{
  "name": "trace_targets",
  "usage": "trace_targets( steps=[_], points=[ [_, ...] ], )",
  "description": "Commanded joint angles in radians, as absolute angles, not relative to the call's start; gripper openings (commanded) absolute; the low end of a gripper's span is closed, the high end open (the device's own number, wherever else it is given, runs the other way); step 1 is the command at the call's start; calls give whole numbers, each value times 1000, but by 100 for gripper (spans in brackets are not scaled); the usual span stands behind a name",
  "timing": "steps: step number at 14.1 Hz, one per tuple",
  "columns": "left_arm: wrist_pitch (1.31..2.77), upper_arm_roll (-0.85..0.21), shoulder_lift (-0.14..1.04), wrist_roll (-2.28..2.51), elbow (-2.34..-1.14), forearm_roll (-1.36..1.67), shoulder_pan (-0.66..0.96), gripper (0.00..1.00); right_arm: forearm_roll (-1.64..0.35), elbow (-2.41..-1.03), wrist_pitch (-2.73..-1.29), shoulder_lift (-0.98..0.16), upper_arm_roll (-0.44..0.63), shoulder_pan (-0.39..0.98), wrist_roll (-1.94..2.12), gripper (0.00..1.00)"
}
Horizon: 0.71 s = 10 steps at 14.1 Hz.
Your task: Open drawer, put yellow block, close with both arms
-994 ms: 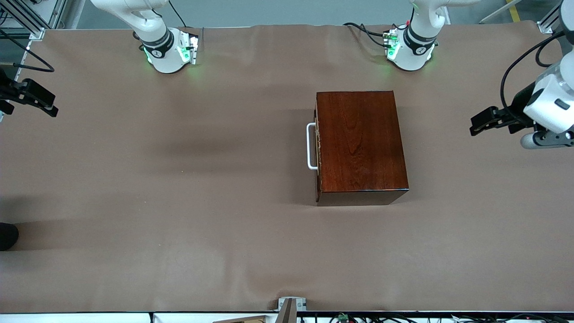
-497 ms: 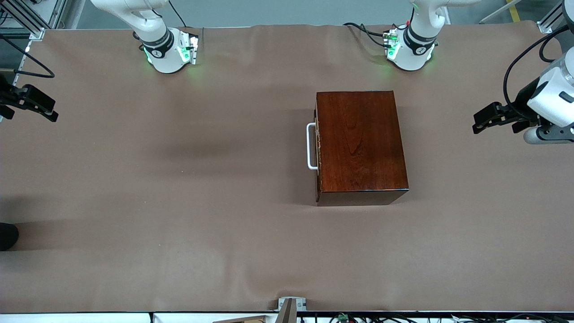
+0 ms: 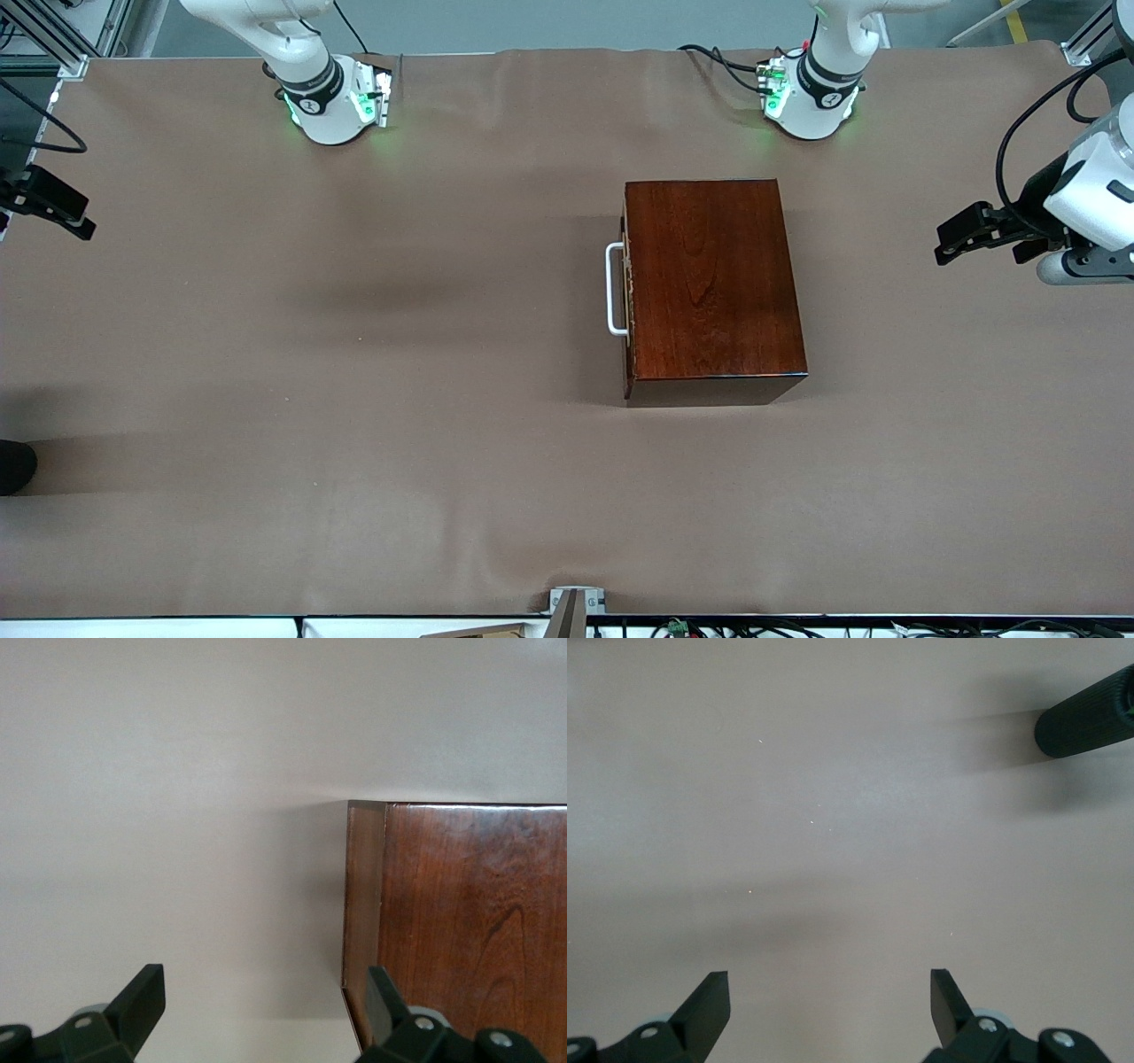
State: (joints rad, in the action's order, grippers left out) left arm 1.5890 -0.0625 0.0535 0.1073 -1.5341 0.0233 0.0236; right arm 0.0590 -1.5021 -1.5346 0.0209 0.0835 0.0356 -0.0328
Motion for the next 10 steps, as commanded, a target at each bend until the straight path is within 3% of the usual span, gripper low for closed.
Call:
trace_targets(
  steps=[1,10],
  points=[
    [1591,-60,35,89,-1539,28,23,100,49,-1493,-1528,23,77,26,-38,100],
    [1575,-68,31,26,-1536,-32,23,100,29,-1493,-1522,26,74,31,-37,100]
  ],
)
